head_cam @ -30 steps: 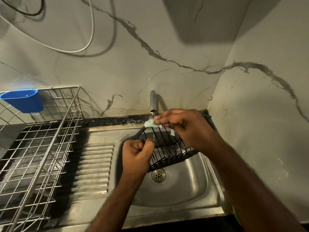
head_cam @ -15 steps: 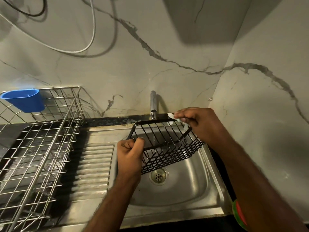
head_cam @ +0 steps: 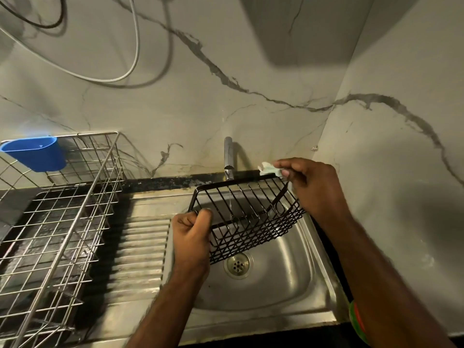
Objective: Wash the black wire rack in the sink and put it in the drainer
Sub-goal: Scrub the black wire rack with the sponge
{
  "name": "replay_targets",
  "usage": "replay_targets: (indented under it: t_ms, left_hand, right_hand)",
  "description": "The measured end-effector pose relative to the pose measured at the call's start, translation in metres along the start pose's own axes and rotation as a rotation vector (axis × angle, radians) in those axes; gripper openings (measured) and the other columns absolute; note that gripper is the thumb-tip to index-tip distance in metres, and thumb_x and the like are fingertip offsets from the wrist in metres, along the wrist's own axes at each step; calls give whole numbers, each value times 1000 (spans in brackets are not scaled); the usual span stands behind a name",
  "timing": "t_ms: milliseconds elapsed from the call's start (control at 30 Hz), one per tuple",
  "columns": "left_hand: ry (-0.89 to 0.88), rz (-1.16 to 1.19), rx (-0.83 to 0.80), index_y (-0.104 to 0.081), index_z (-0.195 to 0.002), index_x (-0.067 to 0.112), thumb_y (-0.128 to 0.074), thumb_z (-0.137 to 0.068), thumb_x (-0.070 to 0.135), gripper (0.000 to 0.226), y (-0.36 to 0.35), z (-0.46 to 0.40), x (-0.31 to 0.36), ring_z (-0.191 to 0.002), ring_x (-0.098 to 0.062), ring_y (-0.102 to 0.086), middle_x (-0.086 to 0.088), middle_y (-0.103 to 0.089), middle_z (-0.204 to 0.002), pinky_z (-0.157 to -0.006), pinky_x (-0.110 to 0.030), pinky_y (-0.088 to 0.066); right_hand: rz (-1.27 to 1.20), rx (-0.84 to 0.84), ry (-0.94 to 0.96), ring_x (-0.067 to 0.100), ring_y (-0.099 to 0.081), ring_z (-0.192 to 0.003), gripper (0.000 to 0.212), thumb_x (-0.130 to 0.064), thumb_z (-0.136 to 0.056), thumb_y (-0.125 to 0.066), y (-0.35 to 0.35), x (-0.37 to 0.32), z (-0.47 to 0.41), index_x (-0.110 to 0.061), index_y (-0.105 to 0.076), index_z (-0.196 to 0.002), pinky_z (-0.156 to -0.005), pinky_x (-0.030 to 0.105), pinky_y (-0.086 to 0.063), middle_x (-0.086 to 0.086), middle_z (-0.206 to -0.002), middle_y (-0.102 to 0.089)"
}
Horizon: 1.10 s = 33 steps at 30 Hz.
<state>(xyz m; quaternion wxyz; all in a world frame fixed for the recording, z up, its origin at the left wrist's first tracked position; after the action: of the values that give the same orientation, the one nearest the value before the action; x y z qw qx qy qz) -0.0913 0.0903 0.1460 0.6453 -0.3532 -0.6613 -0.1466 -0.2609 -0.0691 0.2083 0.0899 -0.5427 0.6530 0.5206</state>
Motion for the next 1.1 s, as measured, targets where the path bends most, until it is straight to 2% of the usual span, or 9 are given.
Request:
replay_targets:
  t_ms: [133,233,300,400,500,633,833,1000,1100]
  left_hand:
    - [33,-7,71,-31,-53,-14,-63,-65,27,53,-1,-2,-3,-42,-21,-18,-8,-29,-45,-40,-23,-16]
    - [53,2,96,-37,-59,-20,-63,-65,28,56,-1,-5,-2,-47,-25,-21,-32,-34,-52,-38,-18,-21]
    - [56,21,104,-34,-57,-19,-65,-64,32,60,-1,-5,0,-49,-24,-24,-26,-37,-54,-35,-17,-22]
    - [31,31,99,-29,-54,-14,-65,-65,33,61,-1,-2,3,-48,-25,-23,-6,-31,-52,-36,-19,-18]
    - [6,31,76,-28,-51,-12,-64,-65,30,57,-1,-1,8,-42,-24,-12,-5,-26,-45,-38,-22,-15]
    - [9,48,78,-32,-47,-7,-64,-64,28,50,0,0,9,-40,-19,-11,0,-24,-39,-39,-22,-13]
    - [17,66,58,-40,-39,20,-66,-62,28,35,1,2,7,-34,-10,-22,5,-29,-38,-40,-30,-13]
    - [10,61,81,-32,-55,-15,-66,-62,27,54,3,1,2,-34,-10,-24,-5,-26,-45,-35,-18,-21]
    - [25,48,98,-34,-58,-15,-66,-64,26,52,5,-1,1,-35,-12,-23,-4,-26,-44,-35,-18,-20]
  right_hand:
    - [-134,-85,277,6,-64,-117,37,9,-90,-61,0,-41,24,-13,-71,-118,-99,31,-54,-1,-124,-70]
    - [-112,-252,462,12,-60,-122,46,7,-90,-49,-6,-64,40,-16,-65,-126,-101,33,-52,0,-130,-65]
    - [-35,-352,507,14,-56,-123,51,4,-89,-43,-14,-70,45,-19,-62,-130,-101,32,-50,-3,-131,-62]
    - [79,-408,472,11,-46,-125,55,2,-91,-42,-27,-69,47,-24,-60,-135,-98,32,-49,-7,-135,-57]
    - [115,-343,461,10,-48,-120,51,-12,-90,-33,-31,-63,44,-21,-66,-128,-94,23,-48,-5,-131,-61]
    - [124,-223,414,10,-54,-115,42,-6,-88,-46,-28,-43,33,-16,-71,-119,-97,13,-41,1,-124,-67]
    - [118,-36,299,13,-63,-110,43,17,-83,-62,-22,10,14,-13,-76,-111,-99,19,-47,0,-118,-71]
    - [159,77,201,27,-67,-106,38,19,-82,-61,-17,47,7,-7,-77,-104,-96,42,-53,9,-114,-72]
    - [77,85,0,9,-65,-106,32,6,-89,-58,-14,58,4,-15,-77,-106,-99,40,-51,5,-113,-70]
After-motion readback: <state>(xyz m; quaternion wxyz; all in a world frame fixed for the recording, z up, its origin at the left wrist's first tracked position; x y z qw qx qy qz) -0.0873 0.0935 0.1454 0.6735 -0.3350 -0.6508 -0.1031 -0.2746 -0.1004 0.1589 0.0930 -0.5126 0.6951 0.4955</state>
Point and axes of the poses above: each hand's wrist, its own z-axis away from the middle knuckle, its own y-axis out of the back of the hand, x = y × z, the point moved 1 cm from there along -z, towards the middle knuckle
